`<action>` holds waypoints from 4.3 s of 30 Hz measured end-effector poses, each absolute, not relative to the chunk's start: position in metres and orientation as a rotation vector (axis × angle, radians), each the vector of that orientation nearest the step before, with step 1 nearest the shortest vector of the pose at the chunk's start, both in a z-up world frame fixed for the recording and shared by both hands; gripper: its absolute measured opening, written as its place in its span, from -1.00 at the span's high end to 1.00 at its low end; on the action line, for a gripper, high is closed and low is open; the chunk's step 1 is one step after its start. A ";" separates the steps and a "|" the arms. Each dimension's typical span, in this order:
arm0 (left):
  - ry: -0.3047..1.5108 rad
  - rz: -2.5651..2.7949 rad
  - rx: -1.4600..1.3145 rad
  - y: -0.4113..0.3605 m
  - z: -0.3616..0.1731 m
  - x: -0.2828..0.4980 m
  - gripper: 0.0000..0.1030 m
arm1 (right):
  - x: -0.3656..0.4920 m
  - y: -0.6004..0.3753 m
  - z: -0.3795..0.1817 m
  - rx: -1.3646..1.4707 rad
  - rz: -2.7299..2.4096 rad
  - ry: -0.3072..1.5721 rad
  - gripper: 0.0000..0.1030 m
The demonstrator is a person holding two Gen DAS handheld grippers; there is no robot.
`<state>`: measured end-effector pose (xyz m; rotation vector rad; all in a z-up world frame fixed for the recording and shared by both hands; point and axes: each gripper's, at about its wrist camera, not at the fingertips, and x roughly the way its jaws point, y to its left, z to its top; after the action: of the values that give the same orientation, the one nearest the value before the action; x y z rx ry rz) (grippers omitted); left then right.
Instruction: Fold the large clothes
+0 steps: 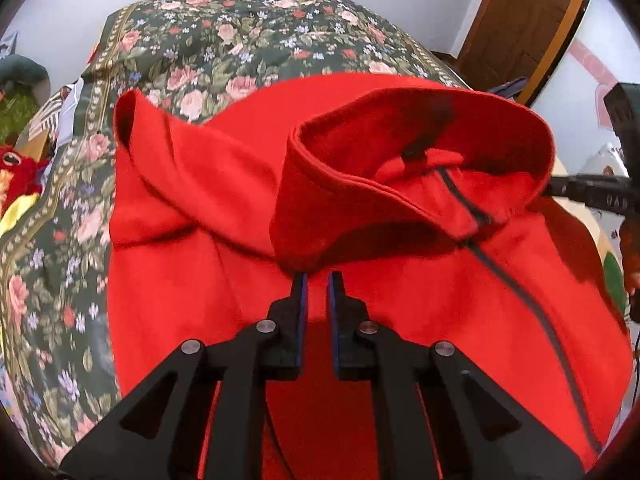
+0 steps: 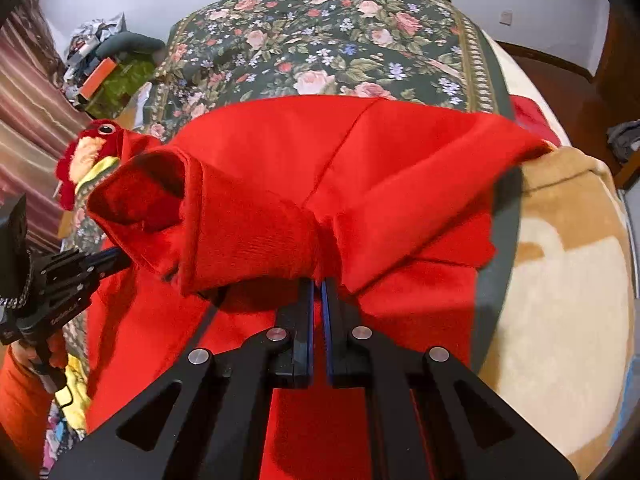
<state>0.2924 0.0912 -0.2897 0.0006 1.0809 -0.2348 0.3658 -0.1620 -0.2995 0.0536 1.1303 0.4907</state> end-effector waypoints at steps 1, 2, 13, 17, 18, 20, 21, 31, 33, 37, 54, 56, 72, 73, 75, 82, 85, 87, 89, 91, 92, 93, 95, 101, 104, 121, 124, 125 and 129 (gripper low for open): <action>1.082 -0.240 0.004 0.092 -0.289 0.289 0.86 | 0.363 -0.164 -0.297 0.050 0.484 1.124 0.93; 1.079 -0.245 0.010 0.094 -0.286 0.283 0.86 | 0.361 -0.167 -0.293 0.049 0.477 1.113 0.93; 0.940 -0.167 -0.058 0.136 -0.222 0.294 0.79 | 0.377 -0.164 -0.245 0.106 0.486 0.987 0.92; 0.901 -0.150 -0.071 0.138 -0.208 0.327 0.61 | 0.399 -0.147 -0.244 0.130 0.496 0.962 0.83; 0.896 -0.153 -0.067 0.136 -0.207 0.334 0.58 | 0.403 -0.143 -0.245 0.129 0.498 0.963 0.83; 0.894 -0.166 -0.062 0.129 -0.209 0.351 0.46 | 0.414 -0.133 -0.252 0.125 0.507 0.977 0.83; 0.899 -0.175 -0.062 0.124 -0.213 0.360 0.44 | 0.419 -0.129 -0.256 0.122 0.510 0.989 0.83; 1.068 -0.233 -0.036 0.096 -0.280 0.391 0.40 | 0.423 -0.110 -0.311 0.128 0.556 1.182 0.82; 1.084 -0.259 -0.036 0.094 -0.286 0.380 0.40 | 0.415 -0.110 -0.316 0.101 0.565 1.197 0.82; 1.123 -0.282 -0.021 0.090 -0.298 0.351 0.26 | 0.397 -0.113 -0.322 0.017 0.559 1.206 0.79; 1.023 -0.115 -0.104 0.148 -0.261 0.306 -0.24 | 0.371 -0.117 -0.280 -0.140 0.521 1.027 -0.14; 0.999 -0.069 -0.127 0.163 -0.255 0.317 -0.27 | 0.377 -0.115 -0.275 -0.127 0.511 1.001 -0.28; 0.992 0.064 -0.459 0.231 -0.289 0.428 -0.09 | 0.428 -0.123 -0.309 -0.056 0.391 1.081 -0.30; 0.987 0.050 -0.466 0.233 -0.291 0.431 0.34 | 0.429 -0.123 -0.312 -0.057 0.391 1.086 -0.30; 1.001 0.033 -0.462 0.234 -0.296 0.434 0.88 | 0.430 -0.123 -0.318 -0.059 0.391 1.098 -0.30; 0.897 0.088 -0.375 0.243 -0.277 0.400 0.97 | 0.429 -0.120 -0.323 -0.125 0.397 1.089 -0.30; 0.880 0.113 -0.361 0.254 -0.271 0.380 0.97 | 0.430 -0.123 -0.323 -0.141 0.401 1.087 -0.30; 0.886 0.113 -0.378 0.260 -0.274 0.369 0.96 | 0.431 -0.125 -0.324 -0.152 0.393 1.085 -0.30; 0.901 0.111 -0.390 0.263 -0.281 0.358 0.96 | 0.431 -0.128 -0.324 -0.173 0.375 1.078 -0.30; 0.924 0.125 -0.379 0.263 -0.290 0.352 0.96 | 0.431 -0.133 -0.326 -0.198 0.342 1.072 -0.30; 0.940 0.139 -0.380 0.264 -0.297 0.348 0.94 | 0.431 -0.138 -0.327 -0.202 0.332 1.069 -0.30; 0.948 0.144 -0.384 0.264 -0.302 0.346 0.93 | 0.432 -0.142 -0.327 -0.198 0.330 1.068 -0.31; 0.980 0.163 -0.393 0.266 -0.316 0.343 0.86 | 0.432 -0.150 -0.326 -0.185 0.321 1.066 -0.31; 1.050 0.271 -0.250 0.262 -0.333 0.331 0.86 | 0.432 -0.173 -0.324 -0.177 0.257 1.072 -0.38; 1.065 0.237 -0.221 0.254 -0.325 0.323 0.86 | 0.433 -0.190 -0.323 -0.120 0.207 1.096 -0.45; 0.890 0.124 -0.110 0.190 -0.211 0.255 -0.04 | 0.349 -0.236 -0.202 0.013 0.208 0.906 -0.45; 0.848 0.113 -0.096 0.180 -0.191 0.237 -0.13 | 0.328 -0.231 -0.182 -0.007 0.234 0.848 -0.50; 0.838 0.108 -0.096 0.177 -0.185 0.230 -0.18 | 0.319 -0.229 -0.175 -0.018 0.245 0.825 -0.55; 0.820 0.093 -0.104 0.175 -0.175 0.205 -0.34 | 0.292 -0.226 -0.166 -0.051 0.278 0.778 -0.60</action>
<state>0.2045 0.1746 -0.1754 -0.1043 0.8199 0.0928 0.2922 -0.2262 -0.1663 -0.0513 0.7779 0.2776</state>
